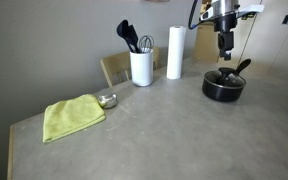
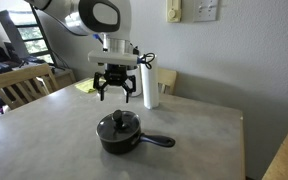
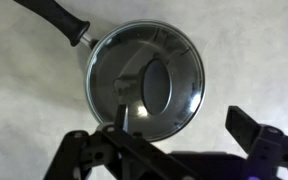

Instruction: Put the glass lid on top of the pot

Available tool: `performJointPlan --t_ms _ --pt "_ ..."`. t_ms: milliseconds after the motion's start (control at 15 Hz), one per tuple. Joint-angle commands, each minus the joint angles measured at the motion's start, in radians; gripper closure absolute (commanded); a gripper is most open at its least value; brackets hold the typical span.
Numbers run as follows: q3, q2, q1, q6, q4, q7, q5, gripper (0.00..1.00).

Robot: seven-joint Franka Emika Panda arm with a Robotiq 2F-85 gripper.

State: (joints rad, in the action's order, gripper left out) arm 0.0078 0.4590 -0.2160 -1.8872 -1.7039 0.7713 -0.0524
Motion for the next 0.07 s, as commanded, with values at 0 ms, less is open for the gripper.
performJointPlan --t_ms 0 --pt "-0.01 -0.001 0.009 0.006 0.003 0.003 0.004 0.0"
